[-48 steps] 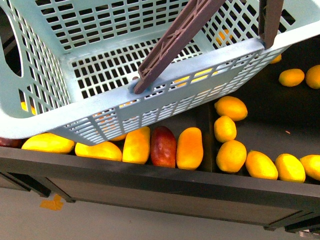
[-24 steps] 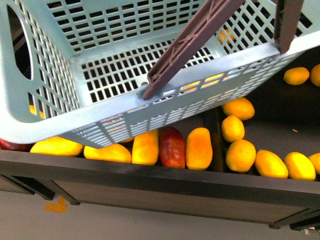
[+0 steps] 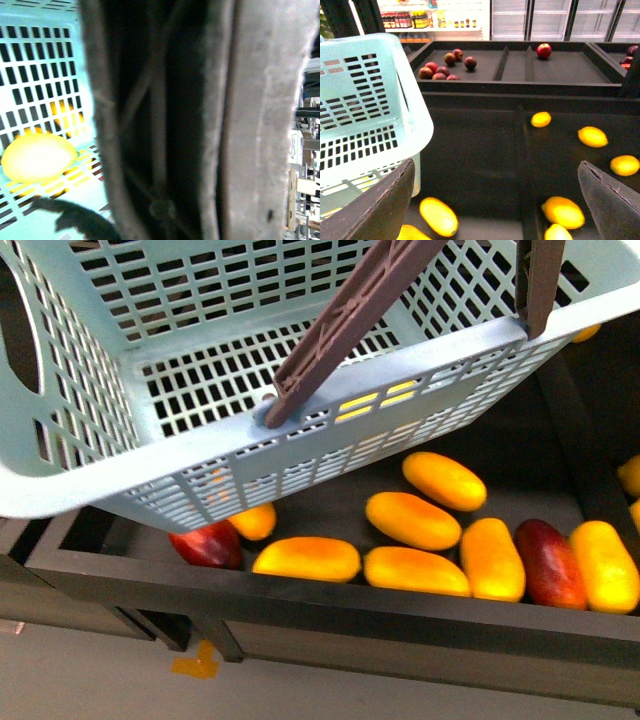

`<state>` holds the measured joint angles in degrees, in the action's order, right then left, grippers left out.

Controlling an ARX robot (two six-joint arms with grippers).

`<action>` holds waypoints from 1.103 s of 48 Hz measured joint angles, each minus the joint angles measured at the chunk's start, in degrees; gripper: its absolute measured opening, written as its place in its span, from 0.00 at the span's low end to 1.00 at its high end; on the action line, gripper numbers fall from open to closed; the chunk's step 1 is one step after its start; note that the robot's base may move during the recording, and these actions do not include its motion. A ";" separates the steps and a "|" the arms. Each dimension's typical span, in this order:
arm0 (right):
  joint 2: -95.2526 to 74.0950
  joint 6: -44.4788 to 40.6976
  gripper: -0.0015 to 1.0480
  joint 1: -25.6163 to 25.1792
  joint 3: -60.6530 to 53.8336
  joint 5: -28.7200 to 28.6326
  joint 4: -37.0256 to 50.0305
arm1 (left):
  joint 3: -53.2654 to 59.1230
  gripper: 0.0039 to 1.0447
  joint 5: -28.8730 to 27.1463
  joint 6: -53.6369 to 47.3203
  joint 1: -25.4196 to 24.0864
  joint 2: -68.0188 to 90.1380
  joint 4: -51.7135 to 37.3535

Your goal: Pick lemon and mango into basket

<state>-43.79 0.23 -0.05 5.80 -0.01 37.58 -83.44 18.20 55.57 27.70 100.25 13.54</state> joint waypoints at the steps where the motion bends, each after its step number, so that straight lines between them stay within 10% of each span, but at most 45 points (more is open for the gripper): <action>1: 0.02 0.00 0.92 0.00 0.00 0.02 0.00 | 0.00 0.13 0.17 0.02 0.00 0.00 0.00; 23: -0.20 0.94 0.92 0.31 0.37 1.11 -1.40 | -0.02 0.13 -1.18 -0.35 -1.09 0.09 -0.02; 33: -11.10 22.82 0.92 -3.21 17.79 16.22 -44.98 | -0.11 0.13 -0.33 -0.66 -0.74 0.07 0.00; 43: -39.06 38.69 0.92 -12.68 26.40 12.59 -39.12 | -0.11 0.13 0.48 -0.26 0.02 0.09 0.00; 53: -66.86 56.92 0.92 -8.96 41.51 12.37 -39.47 | -0.11 0.13 -0.07 -0.11 -0.02 0.09 0.00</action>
<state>-110.65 57.14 -9.02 47.31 12.36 -1.89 -83.55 18.13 55.46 27.68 100.33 13.54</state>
